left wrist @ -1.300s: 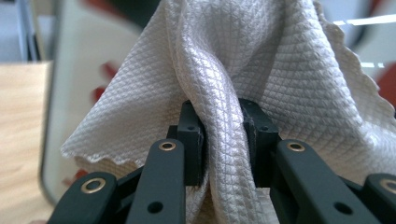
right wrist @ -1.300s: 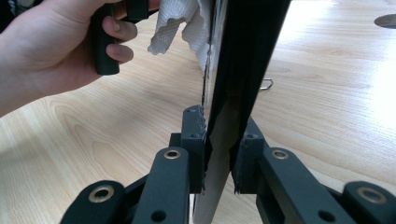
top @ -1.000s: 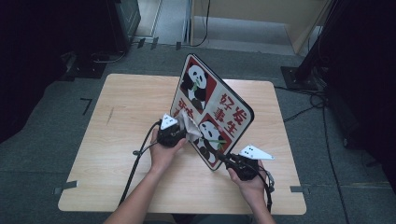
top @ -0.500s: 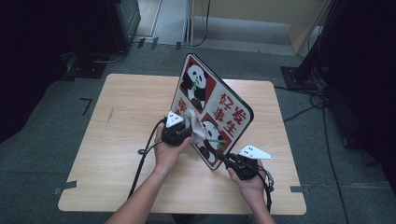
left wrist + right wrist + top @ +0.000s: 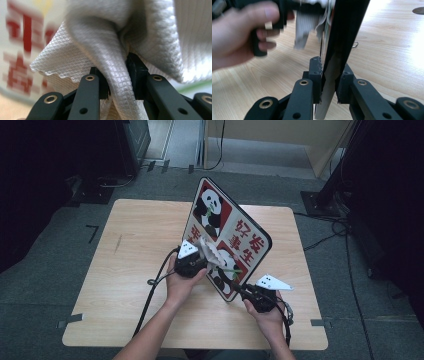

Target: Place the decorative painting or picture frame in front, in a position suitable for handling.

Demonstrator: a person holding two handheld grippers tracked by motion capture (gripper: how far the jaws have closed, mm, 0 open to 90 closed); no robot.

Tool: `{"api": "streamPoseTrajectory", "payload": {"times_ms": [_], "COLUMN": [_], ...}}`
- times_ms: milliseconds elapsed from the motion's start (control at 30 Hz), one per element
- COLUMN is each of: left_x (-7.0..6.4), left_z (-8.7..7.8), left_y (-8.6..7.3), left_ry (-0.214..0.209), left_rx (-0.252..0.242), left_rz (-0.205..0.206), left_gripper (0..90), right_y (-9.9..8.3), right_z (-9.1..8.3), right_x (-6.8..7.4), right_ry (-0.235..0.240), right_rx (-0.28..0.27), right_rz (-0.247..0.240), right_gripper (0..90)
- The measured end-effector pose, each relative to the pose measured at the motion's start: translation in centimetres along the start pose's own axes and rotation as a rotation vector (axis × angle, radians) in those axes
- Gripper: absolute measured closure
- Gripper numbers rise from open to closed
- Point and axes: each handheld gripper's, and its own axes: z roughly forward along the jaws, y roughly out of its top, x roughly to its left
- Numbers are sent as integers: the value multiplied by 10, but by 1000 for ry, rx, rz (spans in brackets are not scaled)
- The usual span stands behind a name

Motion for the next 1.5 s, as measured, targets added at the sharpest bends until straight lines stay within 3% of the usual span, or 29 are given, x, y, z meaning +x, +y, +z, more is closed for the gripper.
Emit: {"api": "streamPoseTrajectory", "payload": {"times_ms": [133,200,233,267,333,433,533,667,767,867,1000,1100,1233,1267,1333,1433,1500], "left_x": [15,18,17,14,10,9,-2,-21,-30,-34,-23,-14,-2,1,4,1,-4], "left_z": [8,10,10,9,9,7,0,-8,-12,-12,-7,-4,2,5,9,8,7], "left_y": [-37,-42,-42,-41,-37,-28,-6,35,58,66,45,20,-17,-27,-42,-40,-29], "left_ry": [58,49,50,69,85,55,16,-33,-60,-65,-107,-80,-22,2,34,39,51], "left_rx": [116,191,187,191,195,162,88,-6,-48,-62,-27,22,132,178,219,226,226], "left_rz": [-48,-114,-105,-57,-35,-73,-62,-12,15,43,-13,-32,-53,-59,-54,-50,-38], "left_gripper": [743,748,744,743,758,764,767,758,749,745,734,739,752,756,768,784,798], "right_y": [1,1,1,1,1,1,1,0,0,0,0,0,1,1,1,1,1], "right_z": [1,1,1,1,1,1,1,2,1,2,1,1,1,2,2,2,2], "right_x": [0,1,1,1,1,0,1,1,0,0,-1,-1,0,0,0,1,1], "right_ry": [-2,-4,-4,-2,-1,-2,-3,-2,-1,-1,0,0,-2,-1,-4,-2,-2], "right_rx": [0,0,0,0,1,-2,-1,-3,-3,-4,-3,-2,0,0,0,0,0], "right_rz": [-5,-11,-11,-11,-8,-5,-6,-4,0,2,8,8,6,6,1,4,6], "right_gripper": [784,785,785,785,785,785,786,786,786,786,785,785,786,785,786,787,787]}}
